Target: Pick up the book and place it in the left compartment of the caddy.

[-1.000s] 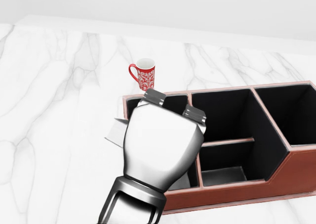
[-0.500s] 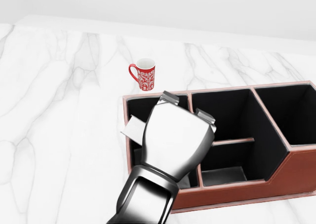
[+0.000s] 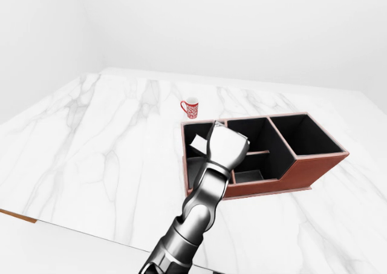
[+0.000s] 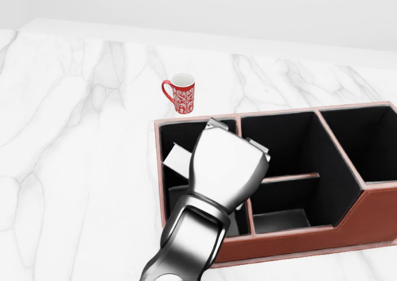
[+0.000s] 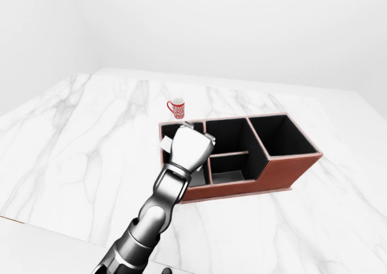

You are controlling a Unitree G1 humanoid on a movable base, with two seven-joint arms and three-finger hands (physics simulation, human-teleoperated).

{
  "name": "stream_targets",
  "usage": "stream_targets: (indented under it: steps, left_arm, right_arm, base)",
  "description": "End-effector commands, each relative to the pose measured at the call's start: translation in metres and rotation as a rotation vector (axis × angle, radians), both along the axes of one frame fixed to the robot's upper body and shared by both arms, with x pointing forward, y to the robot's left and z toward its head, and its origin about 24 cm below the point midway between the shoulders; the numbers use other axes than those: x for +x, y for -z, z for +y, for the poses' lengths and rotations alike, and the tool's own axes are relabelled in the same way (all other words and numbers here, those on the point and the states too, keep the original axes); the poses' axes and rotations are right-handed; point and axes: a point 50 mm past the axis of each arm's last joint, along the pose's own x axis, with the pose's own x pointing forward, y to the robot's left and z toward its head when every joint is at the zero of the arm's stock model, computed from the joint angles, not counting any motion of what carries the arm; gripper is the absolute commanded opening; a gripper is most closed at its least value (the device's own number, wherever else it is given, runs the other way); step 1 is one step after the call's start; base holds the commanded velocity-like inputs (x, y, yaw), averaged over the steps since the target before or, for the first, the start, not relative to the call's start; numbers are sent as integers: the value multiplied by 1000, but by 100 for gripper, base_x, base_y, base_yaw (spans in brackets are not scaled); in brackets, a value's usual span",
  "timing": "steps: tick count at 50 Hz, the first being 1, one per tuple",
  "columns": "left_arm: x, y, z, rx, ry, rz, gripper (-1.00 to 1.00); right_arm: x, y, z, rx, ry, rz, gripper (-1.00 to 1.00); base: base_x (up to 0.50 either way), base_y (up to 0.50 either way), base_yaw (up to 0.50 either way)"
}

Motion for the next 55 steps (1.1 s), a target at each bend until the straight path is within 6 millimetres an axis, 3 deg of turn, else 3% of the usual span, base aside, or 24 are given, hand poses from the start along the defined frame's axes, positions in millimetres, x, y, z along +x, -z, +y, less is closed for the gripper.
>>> stream_targets:
  steps: [1, 10, 14, 55]
  left_arm:
    - [6, 5, -2, 17, 8, -7, -100]
    - [11, 9, -4, 42, 3, 17, -100]
    - [17, 23, -6, 86, -1, 65, -100]
    - [54, 78, -7, 97, 4, 243, -100]
  right_arm:
    - [0, 0, 0, -3, 1, 1, 100]
    - [0, 0, 0, -3, 2, 3, 100]
    - [0, 0, -1, -4, 1, 4, 100]
    - [0, 0, 0, -2, 0, 2, 100]
  base:
    - [0, 0, 0]
    - [0, 0, 0]
    - [0, 0, 0]
    - [0, 0, 0]
